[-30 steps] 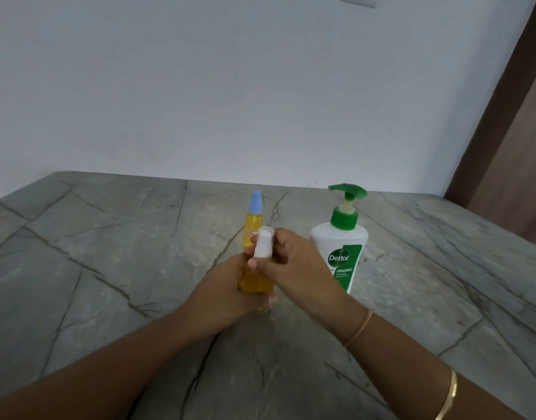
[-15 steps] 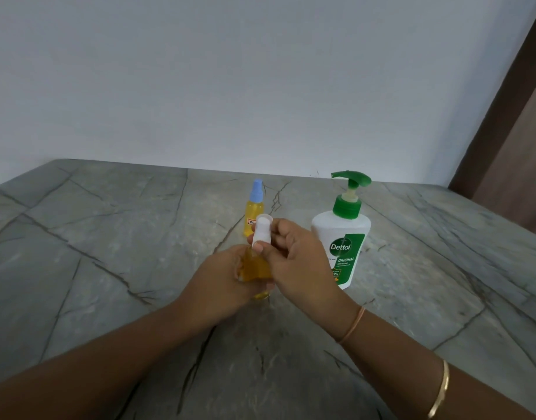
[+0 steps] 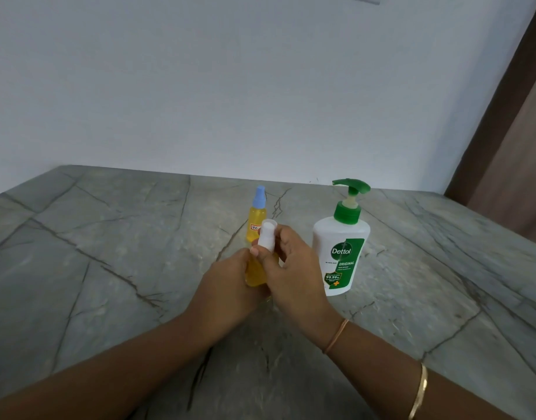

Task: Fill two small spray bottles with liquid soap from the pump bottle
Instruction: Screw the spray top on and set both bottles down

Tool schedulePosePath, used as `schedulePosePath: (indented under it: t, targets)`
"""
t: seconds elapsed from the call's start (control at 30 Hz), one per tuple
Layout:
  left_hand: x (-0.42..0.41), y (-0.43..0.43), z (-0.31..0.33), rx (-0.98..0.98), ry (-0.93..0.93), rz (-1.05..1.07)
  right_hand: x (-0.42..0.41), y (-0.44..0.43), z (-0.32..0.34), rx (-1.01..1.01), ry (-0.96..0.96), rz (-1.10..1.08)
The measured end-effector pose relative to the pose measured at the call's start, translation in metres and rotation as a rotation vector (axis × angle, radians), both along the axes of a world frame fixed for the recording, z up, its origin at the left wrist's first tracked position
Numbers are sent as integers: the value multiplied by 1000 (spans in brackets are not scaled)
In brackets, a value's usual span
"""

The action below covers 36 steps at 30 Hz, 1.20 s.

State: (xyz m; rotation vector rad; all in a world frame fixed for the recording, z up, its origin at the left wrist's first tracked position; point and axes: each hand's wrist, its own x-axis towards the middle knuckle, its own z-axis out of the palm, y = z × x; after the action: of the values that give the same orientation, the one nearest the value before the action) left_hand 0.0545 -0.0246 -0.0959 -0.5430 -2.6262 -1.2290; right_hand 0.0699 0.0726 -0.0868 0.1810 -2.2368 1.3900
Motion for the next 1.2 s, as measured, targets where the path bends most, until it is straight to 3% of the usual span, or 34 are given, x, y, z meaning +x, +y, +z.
schedulePosePath:
  t: [0.1, 0.27, 0.37, 0.5, 0.9, 1.03, 1.2]
  targets:
    - [-4, 1, 1, -11, -90, -28, -4, 4, 3, -88, -88, 96]
    - [-5, -9, 12, 119, -107, -281, -4, 18, 11, -196, -239, 298]
    - [-9, -18, 13, 157, -231, -304, -4, 25, 18, -178, -247, 386]
    - [-14, -22, 14, 110, -233, -300, -4, 30, 24, -145, -227, 438]
    - [-9, -16, 6, 35, -33, -154, -7, 17, 5, 33, -48, 156]
    - [-4, -12, 3, 45, -8, -100, -3, 8, -3, -14, 7, 62]
    - [-8, -12, 2, 96, -79, -67, -9, 5, 2, -86, -86, 91]
